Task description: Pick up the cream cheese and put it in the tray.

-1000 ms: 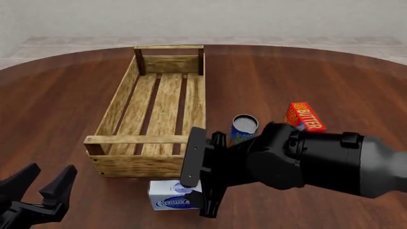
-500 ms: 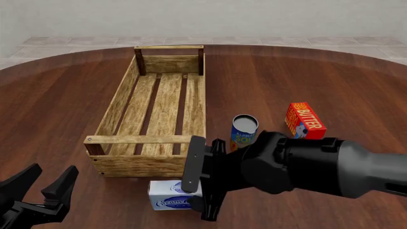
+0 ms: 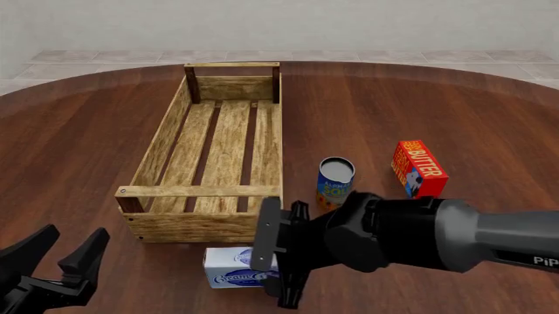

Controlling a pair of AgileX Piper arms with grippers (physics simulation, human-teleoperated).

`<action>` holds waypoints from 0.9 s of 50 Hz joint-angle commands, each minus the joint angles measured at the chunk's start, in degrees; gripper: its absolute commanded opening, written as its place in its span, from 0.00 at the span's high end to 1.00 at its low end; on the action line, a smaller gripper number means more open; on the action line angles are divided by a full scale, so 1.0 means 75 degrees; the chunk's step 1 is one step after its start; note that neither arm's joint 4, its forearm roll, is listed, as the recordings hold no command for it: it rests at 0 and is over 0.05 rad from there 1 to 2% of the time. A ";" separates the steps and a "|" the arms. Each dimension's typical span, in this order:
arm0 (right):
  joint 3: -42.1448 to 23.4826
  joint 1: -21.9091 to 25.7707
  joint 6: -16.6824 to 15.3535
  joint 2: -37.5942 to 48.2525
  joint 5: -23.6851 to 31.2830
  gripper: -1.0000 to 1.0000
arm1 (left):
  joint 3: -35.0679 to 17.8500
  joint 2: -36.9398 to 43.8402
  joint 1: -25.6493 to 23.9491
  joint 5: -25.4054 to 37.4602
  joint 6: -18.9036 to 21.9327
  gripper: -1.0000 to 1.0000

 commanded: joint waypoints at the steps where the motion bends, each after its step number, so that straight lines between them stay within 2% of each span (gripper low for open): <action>1: 0.0139 -0.0174 -0.0199 0.0238 -0.0254 0.00 | 0.0000 -0.0008 -0.0029 0.0018 0.0001 0.00; 5: 0.0227 -0.0408 -0.0506 0.0339 -0.0369 0.00 | 0.0000 0.0052 -0.0041 -0.0044 -0.0012 0.00; 34: 0.0379 -0.0047 -0.0353 0.0411 -0.0527 0.00 | 0.0001 0.0087 -0.0120 -0.0057 -0.0011 0.00; 35: 0.0416 -0.0080 -0.0440 0.0351 -0.0575 1.00 | 0.0001 0.0087 -0.0120 -0.0057 -0.0011 0.00; 36: 0.0560 -0.0089 -0.0686 0.0270 -0.0689 1.00 | 0.0001 0.0061 -0.0122 -0.0025 -0.0009 0.00; 45: 0.0478 -0.0172 -0.0593 0.0038 -0.0544 1.00 | 0.0001 0.0055 -0.0156 -0.0019 0.0007 0.00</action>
